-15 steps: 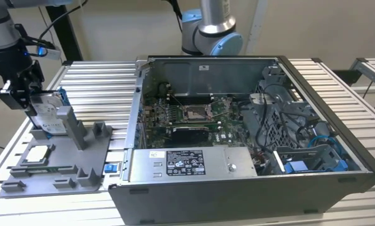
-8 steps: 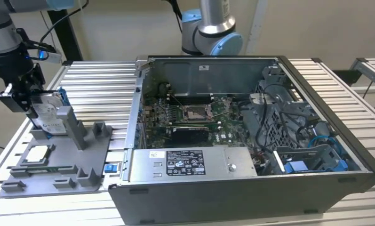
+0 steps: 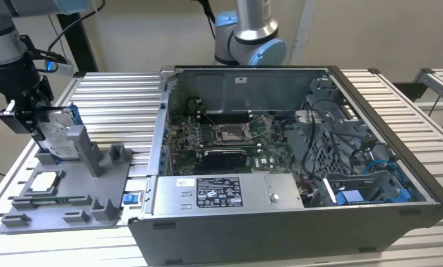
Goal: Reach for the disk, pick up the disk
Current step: 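Pick up the disk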
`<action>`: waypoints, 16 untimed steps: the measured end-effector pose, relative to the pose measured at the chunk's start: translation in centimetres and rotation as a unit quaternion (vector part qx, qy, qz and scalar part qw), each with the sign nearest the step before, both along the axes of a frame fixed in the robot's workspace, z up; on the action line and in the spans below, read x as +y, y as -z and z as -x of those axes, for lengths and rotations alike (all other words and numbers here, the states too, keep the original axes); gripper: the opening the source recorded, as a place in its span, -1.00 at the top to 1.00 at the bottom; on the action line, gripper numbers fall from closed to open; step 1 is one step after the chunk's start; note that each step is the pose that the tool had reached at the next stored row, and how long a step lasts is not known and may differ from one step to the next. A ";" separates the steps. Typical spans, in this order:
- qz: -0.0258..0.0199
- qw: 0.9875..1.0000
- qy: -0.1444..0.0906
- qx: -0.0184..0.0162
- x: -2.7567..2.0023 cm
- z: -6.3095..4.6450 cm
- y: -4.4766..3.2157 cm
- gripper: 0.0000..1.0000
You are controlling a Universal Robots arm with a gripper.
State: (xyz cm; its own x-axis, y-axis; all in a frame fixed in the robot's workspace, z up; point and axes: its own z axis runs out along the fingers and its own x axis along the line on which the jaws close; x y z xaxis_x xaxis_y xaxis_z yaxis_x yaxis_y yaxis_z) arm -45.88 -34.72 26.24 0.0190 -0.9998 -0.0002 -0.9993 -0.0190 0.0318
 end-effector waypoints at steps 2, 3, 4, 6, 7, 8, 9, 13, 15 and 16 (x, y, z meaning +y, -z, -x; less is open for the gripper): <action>-0.001 1.000 0.000 0.000 0.00 0.0 0.08 -1.00; -0.002 1.000 0.000 0.000 0.00 0.0 0.14 -1.00; -0.002 1.000 0.000 0.000 0.00 0.0 0.19 -1.00; -0.003 1.000 0.000 0.000 -0.01 0.0 0.24 -1.00; -0.003 1.000 0.000 0.000 -0.01 0.0 0.26 -1.00; -0.003 1.000 0.000 0.000 -0.01 0.0 0.27 -1.00; -0.004 1.000 0.000 0.000 0.00 0.0 0.29 -1.00; -0.004 1.000 0.000 0.000 0.00 0.0 0.30 -1.00; -0.004 1.000 0.000 0.000 0.00 0.0 0.29 -1.00; -0.004 1.000 0.000 0.000 0.00 0.0 0.29 -1.00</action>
State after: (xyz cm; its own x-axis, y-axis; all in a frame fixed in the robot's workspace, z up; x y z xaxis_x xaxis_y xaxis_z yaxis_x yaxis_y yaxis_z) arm -45.87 -34.72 25.95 0.0198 -0.9998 -0.0086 -0.9993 -0.0200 0.0314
